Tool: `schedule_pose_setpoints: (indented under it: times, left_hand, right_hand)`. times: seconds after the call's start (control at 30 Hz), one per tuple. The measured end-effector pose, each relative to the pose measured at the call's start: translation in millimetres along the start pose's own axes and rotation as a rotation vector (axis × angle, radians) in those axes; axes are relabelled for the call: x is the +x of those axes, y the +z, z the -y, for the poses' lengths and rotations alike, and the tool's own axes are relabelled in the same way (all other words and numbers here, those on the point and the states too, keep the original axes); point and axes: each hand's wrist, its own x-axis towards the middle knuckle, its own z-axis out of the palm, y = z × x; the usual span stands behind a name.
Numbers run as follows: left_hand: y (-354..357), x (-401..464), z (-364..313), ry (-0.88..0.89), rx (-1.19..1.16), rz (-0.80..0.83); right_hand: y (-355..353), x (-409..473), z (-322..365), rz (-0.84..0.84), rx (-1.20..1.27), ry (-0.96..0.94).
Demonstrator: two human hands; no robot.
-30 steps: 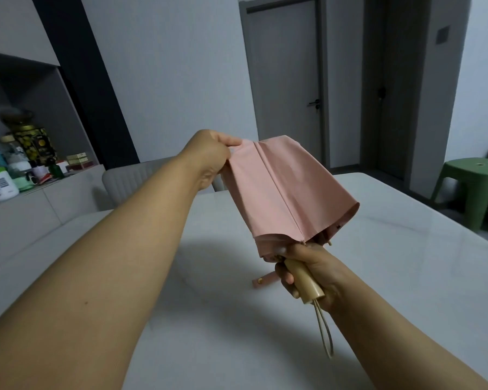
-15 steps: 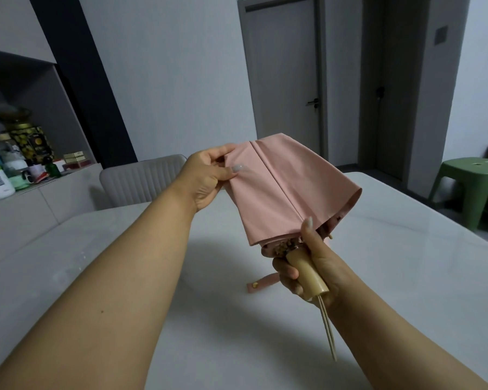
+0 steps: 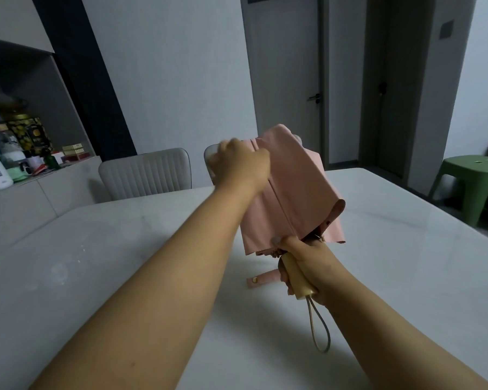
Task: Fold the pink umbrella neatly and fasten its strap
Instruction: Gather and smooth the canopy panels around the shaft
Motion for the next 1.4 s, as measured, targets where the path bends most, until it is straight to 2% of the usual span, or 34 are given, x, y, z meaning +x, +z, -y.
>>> schedule_pose_setpoints:
  times: [0.1,0.2,0.3,0.4,0.5,0.7,0.83,0.9,1.03,1.3,1.33,1.4]
  left_hand:
    - [25,-7,8,-0.067,-0.126,0.195]
    - [32,-4,22,-0.123,-0.288,0.210]
    - [29,-2,31,-0.225,-0.564,0.230]
    - [20,-4,41,-0.362,-0.799,0.364]
    - [18,-5,48,-0.359,-0.960,0.467]
    - [18,-4,44,-0.371,-0.932,0.305]
    - [21,-5,38,-0.328,-0.927,0.221]
    - [22,-8,35,-0.328,-0.951,0.238]
    - [25,-10,36,-0.348,-0.990,0.322]
    - [17,-12,42,-0.331,-0.981,0.475]
    - [15,-13,42,-0.331,-0.972,0.473]
    - [12,-9,43,-0.333,-0.896,0.369]
  right_hand:
    - [1,-2,-1,0.023,-0.015,-0.025]
    - [-3,-2,-2,0.064,0.026,-0.031]
    - [-5,1,-3,0.103,0.073,-0.018]
    - [-6,2,-4,0.158,0.075,-0.018]
    - [-7,2,-5,0.238,0.114,-0.019]
    - [-11,3,-5,0.357,0.218,0.034]
    - [-8,4,-6,0.291,0.334,0.076]
    - [-7,5,-10,0.296,0.371,0.093]
    - [-10,4,-13,0.433,0.404,0.070]
    - [-11,1,-7,0.343,0.336,0.020]
    - [-11,1,-6,0.323,0.316,0.025]
    - [-13,2,-6,0.262,0.273,0.046]
